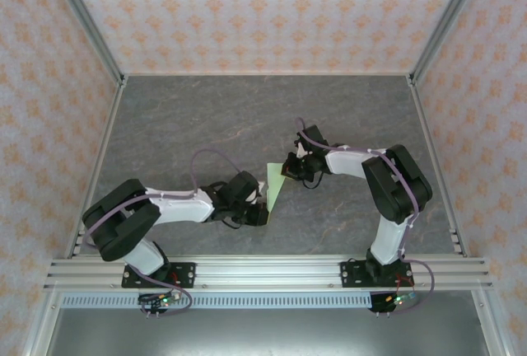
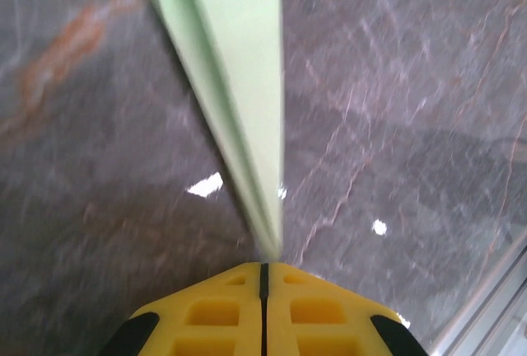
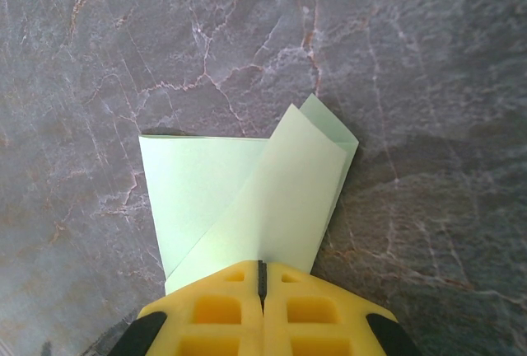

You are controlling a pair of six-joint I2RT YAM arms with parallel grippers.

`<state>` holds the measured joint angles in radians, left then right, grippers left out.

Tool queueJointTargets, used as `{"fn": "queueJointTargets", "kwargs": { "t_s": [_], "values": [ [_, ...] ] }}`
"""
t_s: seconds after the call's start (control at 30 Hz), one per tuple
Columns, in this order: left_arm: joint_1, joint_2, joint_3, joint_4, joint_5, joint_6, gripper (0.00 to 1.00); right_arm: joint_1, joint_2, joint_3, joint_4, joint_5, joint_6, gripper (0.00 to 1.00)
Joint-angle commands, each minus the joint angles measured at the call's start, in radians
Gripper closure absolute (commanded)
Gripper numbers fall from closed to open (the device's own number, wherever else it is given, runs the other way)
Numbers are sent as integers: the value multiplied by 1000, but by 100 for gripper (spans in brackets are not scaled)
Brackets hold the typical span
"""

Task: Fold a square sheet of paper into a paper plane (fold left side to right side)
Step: Fold the wing for the fifth time at the center of the table.

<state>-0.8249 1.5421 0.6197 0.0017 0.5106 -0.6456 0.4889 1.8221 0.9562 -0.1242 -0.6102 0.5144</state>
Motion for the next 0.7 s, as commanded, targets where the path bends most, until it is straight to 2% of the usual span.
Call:
{"fn": "queueJointTargets", "kwargs": {
  "t_s": [0.0,0.2,0.47,0.67],
  "values": [
    [2,-82,11,-98,-1,8,92,-2,57,-8,-74,110,-19,97],
    [66,-111,91,-124,14,19,91,-3,60,-3,-74,102,-20,97],
    [92,95,250,-91,54,61,90,-2,62,4,-83,95,-24,97],
    [93,214,352,-113,16,92,90,-1,67,6,-80,87,-24,97]
  ]
}}
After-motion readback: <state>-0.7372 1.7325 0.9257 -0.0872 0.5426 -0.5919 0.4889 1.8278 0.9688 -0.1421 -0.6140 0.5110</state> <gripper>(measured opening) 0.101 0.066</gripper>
